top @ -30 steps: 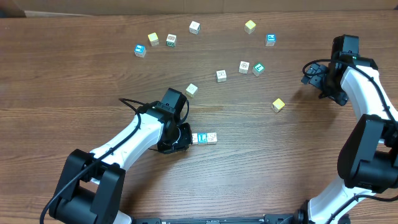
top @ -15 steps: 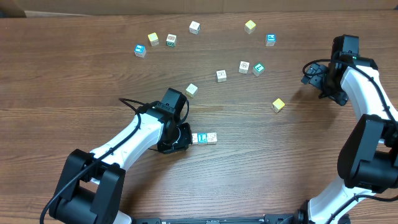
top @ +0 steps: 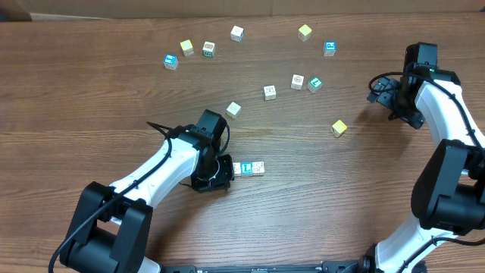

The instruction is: Form a horizontal line

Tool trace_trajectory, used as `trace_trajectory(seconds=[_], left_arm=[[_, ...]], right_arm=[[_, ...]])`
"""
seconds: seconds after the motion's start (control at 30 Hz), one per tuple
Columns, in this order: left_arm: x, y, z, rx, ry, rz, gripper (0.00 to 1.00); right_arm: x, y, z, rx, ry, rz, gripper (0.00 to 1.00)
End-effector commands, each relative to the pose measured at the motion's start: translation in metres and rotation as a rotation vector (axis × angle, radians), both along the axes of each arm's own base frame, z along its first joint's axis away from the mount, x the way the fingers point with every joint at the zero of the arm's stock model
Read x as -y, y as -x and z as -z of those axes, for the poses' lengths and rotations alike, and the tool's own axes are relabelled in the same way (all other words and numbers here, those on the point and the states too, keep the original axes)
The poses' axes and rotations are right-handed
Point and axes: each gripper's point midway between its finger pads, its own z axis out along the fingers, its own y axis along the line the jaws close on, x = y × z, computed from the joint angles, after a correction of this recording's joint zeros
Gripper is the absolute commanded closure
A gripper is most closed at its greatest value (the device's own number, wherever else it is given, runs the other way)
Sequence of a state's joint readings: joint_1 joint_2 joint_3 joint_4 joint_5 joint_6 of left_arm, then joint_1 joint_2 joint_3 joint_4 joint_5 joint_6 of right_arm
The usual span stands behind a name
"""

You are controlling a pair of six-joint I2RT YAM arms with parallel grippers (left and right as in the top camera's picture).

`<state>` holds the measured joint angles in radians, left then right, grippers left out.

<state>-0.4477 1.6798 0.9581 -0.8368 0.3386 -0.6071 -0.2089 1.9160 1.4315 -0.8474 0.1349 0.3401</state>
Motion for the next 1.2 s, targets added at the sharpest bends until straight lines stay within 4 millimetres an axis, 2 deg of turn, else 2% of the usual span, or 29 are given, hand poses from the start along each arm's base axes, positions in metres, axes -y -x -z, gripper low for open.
trace_trajectory(seconds=[0.0, 0.17, 0.3, 0.43, 0.73, 1.17], left_arm=[[-0.002, -0.001, -0.004, 0.005, 0.002, 0.043, 0.96], [-0.017, -0.003, -0.002, 0.0, -0.035, 0.031, 0.96], [-0.036, -0.013, 0.001, 0.027, -0.101, -0.003, 0.96], [-0.044, -0.021, 0.001, 0.043, -0.104, -0.036, 0.96], [-0.039, -0.047, 0.0, 0.143, -0.068, -0.057, 0.96], [-0.038, -0.049, 0.0, 0.146, -0.066, -0.062, 0.95]], right_arm=[[0.002, -0.008, -0.016, 0.045, 0.013, 0.0, 0.0], [0.002, -0.008, -0.016, 0.045, 0.013, 0.0, 0.0], [0.002, -0.008, -0.016, 0.045, 0.013, 0.0, 0.0], [0.002, -0.008, -0.016, 0.045, 0.013, 0.0, 0.0], [0.002, -0.008, -0.016, 0.045, 0.013, 0.0, 0.0], [0.002, -0.008, -0.016, 0.045, 0.013, 0.0, 0.0]])
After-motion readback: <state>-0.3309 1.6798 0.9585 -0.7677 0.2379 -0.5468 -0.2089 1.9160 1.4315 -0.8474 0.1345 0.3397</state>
